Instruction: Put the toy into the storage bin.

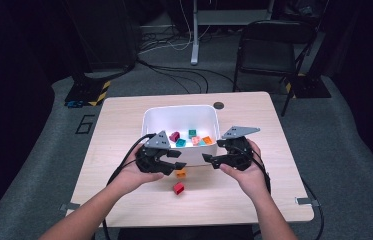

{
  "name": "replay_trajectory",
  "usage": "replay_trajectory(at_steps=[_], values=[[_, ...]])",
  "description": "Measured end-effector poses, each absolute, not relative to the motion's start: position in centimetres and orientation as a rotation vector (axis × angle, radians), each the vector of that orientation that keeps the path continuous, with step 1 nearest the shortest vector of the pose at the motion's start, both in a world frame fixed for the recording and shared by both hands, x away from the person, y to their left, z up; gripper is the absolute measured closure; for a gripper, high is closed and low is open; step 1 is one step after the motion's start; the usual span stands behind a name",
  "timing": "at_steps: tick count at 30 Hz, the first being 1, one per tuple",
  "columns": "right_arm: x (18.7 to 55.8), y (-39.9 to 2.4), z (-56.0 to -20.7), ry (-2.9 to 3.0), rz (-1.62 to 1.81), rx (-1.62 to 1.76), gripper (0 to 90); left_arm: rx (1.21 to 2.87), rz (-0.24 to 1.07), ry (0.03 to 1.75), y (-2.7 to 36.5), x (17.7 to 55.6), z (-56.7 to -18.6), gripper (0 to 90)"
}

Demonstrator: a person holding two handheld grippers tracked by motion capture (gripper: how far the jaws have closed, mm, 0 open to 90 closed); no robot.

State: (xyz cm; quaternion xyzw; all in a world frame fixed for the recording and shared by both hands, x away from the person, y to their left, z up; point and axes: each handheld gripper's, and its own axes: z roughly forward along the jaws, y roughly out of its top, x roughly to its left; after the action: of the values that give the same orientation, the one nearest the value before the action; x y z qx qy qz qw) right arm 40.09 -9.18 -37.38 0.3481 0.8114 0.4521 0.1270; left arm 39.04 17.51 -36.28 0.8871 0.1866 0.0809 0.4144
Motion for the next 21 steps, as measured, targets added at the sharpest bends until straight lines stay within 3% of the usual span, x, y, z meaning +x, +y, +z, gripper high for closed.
replay_trajectory(at_steps=[21], values=[[40.1,-9.1,-37.5,2.365,1.312,1.013,25.0,2.238,0.162,0.525,17.2,38.2,-41.4,54.3]])
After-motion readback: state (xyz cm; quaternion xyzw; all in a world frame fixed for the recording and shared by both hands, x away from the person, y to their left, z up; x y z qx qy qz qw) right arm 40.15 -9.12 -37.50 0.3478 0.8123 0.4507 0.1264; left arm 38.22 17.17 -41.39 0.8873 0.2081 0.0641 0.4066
